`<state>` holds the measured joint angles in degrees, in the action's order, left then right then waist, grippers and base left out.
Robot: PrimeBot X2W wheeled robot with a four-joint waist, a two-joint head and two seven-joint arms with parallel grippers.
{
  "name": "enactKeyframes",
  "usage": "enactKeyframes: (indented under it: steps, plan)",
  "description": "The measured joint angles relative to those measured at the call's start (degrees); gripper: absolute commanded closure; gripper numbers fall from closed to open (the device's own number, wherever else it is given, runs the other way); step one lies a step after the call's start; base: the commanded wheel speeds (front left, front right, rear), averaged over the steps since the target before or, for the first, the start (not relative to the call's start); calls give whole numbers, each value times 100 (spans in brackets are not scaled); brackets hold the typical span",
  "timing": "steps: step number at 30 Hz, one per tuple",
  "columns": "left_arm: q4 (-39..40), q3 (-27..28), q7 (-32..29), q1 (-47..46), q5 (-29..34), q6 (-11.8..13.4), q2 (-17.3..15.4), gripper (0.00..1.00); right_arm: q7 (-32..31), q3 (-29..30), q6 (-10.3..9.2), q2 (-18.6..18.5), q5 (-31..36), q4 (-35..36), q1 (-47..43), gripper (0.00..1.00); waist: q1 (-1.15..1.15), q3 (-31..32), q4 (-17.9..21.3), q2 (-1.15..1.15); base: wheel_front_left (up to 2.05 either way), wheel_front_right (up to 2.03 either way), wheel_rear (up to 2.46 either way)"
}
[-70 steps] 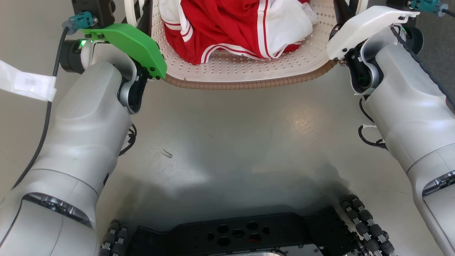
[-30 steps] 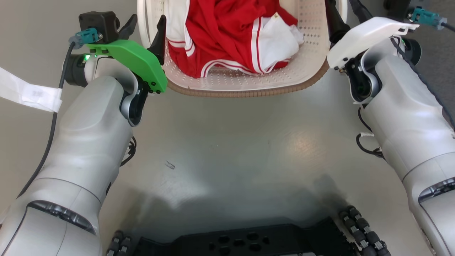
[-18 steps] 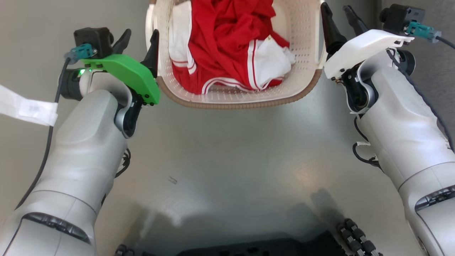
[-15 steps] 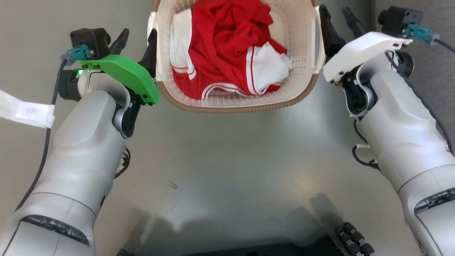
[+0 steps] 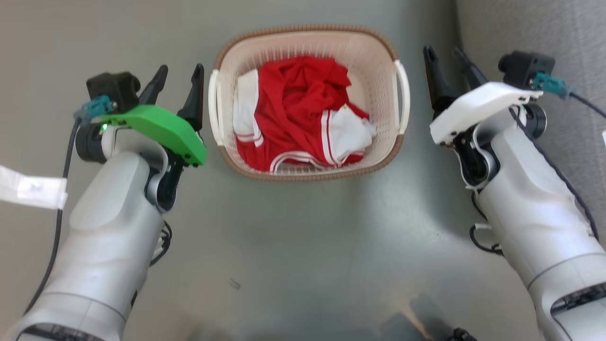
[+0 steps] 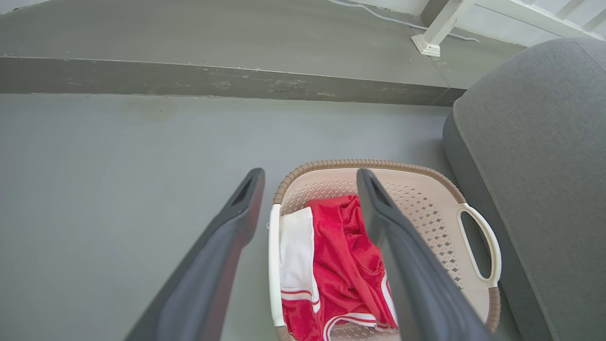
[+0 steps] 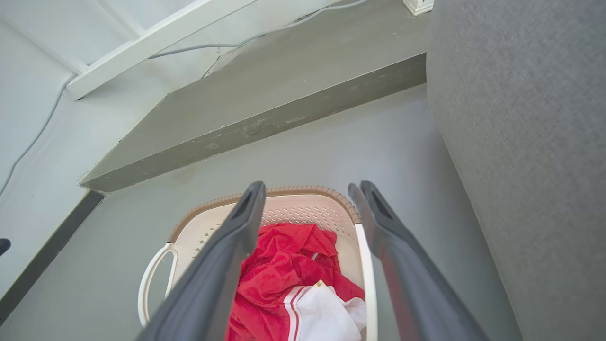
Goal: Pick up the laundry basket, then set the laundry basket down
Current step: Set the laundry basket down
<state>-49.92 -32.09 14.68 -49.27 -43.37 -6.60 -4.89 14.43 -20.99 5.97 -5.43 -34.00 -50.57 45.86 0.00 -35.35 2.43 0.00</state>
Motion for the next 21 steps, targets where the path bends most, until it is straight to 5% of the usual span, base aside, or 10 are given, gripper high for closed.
enactKeyframes:
  steps: [21]
  plan:
    - [985, 904, -1, 1800, 644, -21, -23, 0, -1, 215, 57, 7, 444, 587, -1412, 0, 0, 1798, 77, 0, 0, 0, 0]
